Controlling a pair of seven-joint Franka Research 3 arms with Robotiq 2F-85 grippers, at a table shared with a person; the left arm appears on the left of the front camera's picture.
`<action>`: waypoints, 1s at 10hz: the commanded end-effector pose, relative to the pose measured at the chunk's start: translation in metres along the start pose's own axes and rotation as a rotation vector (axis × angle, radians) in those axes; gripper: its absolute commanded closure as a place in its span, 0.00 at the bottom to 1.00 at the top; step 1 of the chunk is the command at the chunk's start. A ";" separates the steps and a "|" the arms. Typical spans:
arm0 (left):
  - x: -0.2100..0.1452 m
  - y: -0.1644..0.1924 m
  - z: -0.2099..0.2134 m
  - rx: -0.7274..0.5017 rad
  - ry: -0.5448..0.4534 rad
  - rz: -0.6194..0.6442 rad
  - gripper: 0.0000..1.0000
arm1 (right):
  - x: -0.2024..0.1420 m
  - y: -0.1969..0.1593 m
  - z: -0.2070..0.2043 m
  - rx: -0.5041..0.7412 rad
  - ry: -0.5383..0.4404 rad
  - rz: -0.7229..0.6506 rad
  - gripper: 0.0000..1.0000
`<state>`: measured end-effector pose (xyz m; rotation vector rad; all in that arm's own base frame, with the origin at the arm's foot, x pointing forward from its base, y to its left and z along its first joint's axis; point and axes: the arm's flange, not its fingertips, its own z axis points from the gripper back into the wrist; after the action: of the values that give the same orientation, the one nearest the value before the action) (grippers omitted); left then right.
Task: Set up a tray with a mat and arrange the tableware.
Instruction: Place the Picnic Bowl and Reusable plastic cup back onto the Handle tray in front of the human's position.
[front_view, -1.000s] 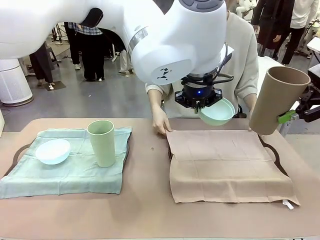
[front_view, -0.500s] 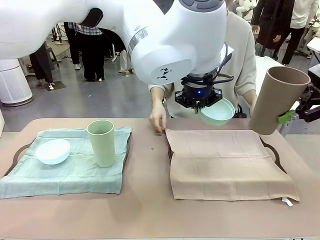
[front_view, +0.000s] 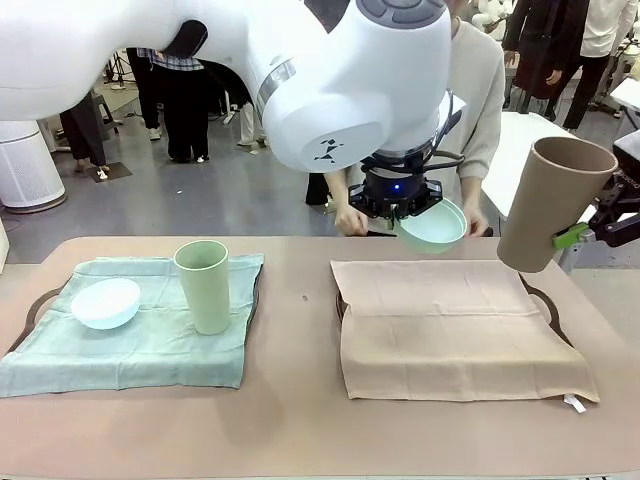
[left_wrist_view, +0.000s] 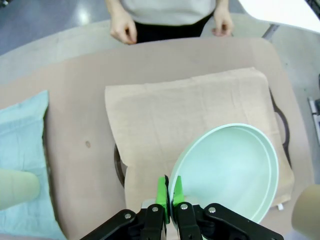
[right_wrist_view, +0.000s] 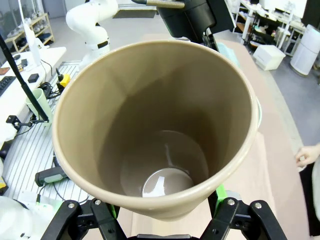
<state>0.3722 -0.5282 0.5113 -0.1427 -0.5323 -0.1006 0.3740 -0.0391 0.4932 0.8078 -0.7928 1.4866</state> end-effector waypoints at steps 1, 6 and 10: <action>0.002 0.014 -0.029 -0.045 0.067 -0.010 0.96 | -0.030 -0.028 -0.017 0.023 0.012 -0.022 0.19; 0.000 0.026 -0.070 -0.099 0.173 0.010 0.96 | -0.077 -0.062 -0.048 0.035 0.039 0.002 0.19; 0.001 0.018 -0.070 -0.074 0.156 0.017 0.96 | -0.083 -0.059 -0.047 0.036 0.056 -0.033 0.19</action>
<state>0.4131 -0.5215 0.4484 -0.2083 -0.3674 -0.1260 0.4343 -0.0389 0.4012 0.8003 -0.7127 1.4929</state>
